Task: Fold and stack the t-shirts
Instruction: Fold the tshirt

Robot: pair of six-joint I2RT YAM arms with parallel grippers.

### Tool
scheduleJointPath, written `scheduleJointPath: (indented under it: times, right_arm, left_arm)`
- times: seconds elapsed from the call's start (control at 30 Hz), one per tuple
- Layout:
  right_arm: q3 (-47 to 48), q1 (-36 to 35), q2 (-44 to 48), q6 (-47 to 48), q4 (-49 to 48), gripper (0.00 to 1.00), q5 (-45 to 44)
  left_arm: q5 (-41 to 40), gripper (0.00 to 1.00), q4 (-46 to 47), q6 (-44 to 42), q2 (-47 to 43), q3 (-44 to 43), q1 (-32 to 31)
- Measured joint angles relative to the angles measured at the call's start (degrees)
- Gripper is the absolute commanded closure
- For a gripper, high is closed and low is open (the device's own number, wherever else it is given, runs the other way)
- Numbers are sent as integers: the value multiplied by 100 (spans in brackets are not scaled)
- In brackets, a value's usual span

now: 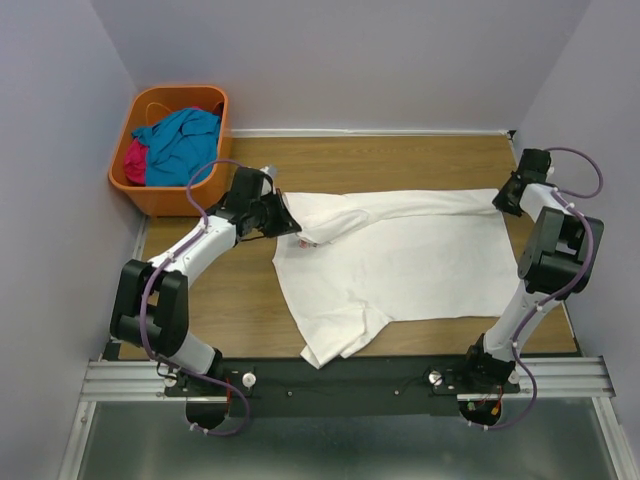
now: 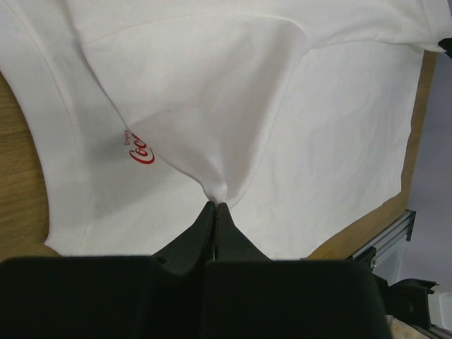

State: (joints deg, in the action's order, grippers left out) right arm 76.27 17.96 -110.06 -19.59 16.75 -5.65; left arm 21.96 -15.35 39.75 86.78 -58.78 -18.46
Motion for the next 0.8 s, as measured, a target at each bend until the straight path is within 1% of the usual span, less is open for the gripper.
scheduleJointPath:
  times: [0.2,0.3,0.4,0.43,0.5,0.53,0.6,0.63,0.7,0.8]
  right_arm:
    - [59,11,-267,7,35,98,-236]
    - [164,35,-487,31,79,95,-282]
    - [310,52,-581,83,116,88,-289]
    - [343,55,-595,96,114,81,-284]
    - [402,55,-614,114,116,72,-278]
    - [426,55,-629,166,114,61,-267]
    - [428,59,-629,181,131,51,-243]
    - [428,61,-629,192,149,44,-229]
    - [428,66,-625,136,181,40,-214]
    - [428,72,-560,87,345,38,-118]
  left_arm:
    - [-22,100,-15,-140,87,203,0]
    - [-28,100,-63,-249,146,223,0]
    - [-35,100,-94,-332,157,223,2]
    - [-42,100,-107,-363,157,223,2]
    - [-66,100,-146,-411,157,221,2]
    - [-70,100,-164,-426,157,221,2]
    - [-72,100,-188,-455,157,221,2]
    - [-72,100,-210,-463,157,221,2]
    - [-72,100,-223,-468,155,221,0]
    - [-70,100,-232,-472,149,221,-2]
